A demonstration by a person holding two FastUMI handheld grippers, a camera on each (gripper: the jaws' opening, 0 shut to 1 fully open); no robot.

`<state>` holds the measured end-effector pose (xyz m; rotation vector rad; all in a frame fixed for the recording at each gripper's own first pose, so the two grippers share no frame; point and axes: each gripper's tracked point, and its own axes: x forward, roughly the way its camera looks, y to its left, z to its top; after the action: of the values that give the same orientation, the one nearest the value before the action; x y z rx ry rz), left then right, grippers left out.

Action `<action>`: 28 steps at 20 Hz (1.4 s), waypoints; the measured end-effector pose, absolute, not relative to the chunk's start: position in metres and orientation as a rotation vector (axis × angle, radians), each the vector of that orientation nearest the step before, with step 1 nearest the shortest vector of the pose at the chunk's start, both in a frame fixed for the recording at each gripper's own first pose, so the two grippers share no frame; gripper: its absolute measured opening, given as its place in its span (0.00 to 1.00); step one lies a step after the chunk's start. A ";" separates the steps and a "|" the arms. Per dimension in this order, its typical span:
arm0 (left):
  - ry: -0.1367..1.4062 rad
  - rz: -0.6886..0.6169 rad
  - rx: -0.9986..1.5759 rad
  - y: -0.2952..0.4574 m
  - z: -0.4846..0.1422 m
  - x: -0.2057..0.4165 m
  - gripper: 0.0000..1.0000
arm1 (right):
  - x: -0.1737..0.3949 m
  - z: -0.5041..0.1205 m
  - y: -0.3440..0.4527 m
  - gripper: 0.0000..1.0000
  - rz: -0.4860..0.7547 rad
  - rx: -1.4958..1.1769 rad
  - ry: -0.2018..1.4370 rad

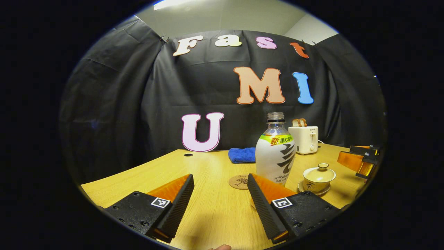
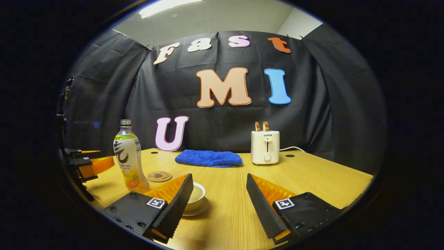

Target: Open the teacup lid with one hand, grasp the water bottle and pour water into the teacup with the other hand; after pouring, place the water bottle on the coaster and then close the teacup lid.

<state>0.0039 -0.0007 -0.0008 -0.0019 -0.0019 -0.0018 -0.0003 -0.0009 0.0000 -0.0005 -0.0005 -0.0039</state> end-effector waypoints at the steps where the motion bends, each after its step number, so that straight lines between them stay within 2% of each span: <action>1: -0.002 -0.003 -0.002 -0.001 -0.001 0.003 0.91 | 0.000 0.000 -0.001 0.98 -0.004 -0.001 -0.001; 7: -0.002 0.000 -0.003 0.000 -0.002 0.004 0.91 | -0.001 0.000 -0.001 0.98 -0.006 0.000 0.001; 8: -0.001 0.002 -0.003 0.001 -0.002 0.004 0.91 | 0.000 0.000 -0.002 0.94 -0.009 -0.001 -0.001; 10: -0.002 0.005 -0.002 0.001 -0.002 0.004 0.91 | 0.000 0.001 -0.001 0.94 -0.009 -0.001 -0.001; 11: -0.001 0.006 -0.002 0.001 -0.002 0.004 0.91 | 0.000 0.001 -0.001 0.98 -0.009 -0.001 -0.001; 13: -0.001 0.007 -0.002 0.001 -0.002 0.003 0.91 | -0.001 0.000 -0.001 0.94 -0.004 -0.001 -0.002; 14: -0.001 0.007 -0.002 0.001 -0.002 0.003 0.91 | 0.000 0.001 0.001 0.98 0.003 -0.001 -0.003; 16: -0.001 0.007 -0.003 0.001 -0.002 0.003 0.91 | 0.002 -0.001 0.005 0.94 0.022 0.005 0.007; 18: -0.001 0.005 -0.004 0.000 -0.001 0.004 0.91 | 0.005 -0.005 0.008 0.98 0.043 0.028 0.033; 22: -0.002 0.001 -0.004 -0.001 -0.002 0.003 0.90 | 0.012 0.001 0.013 0.95 0.065 0.029 0.044; 23: -0.002 -0.001 -0.004 -0.001 -0.002 0.003 0.91 | 0.014 0.003 0.017 0.98 0.072 0.019 0.040; 24: -0.002 -0.001 -0.004 -0.001 -0.002 0.004 0.91 | 0.016 0.005 0.020 0.94 0.084 0.011 0.039; 27: -0.002 -0.002 -0.004 -0.002 -0.001 0.005 0.91 | 0.022 0.008 0.034 0.97 0.124 -0.021 0.045; 28: -0.002 -0.003 -0.004 -0.002 -0.001 0.005 0.91 | 0.024 0.008 0.040 0.94 0.133 -0.039 0.050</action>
<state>0.0051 -0.0023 -0.0011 -0.0043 -0.0017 -0.0027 0.0243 0.0396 0.0081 -0.0385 0.0496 0.1333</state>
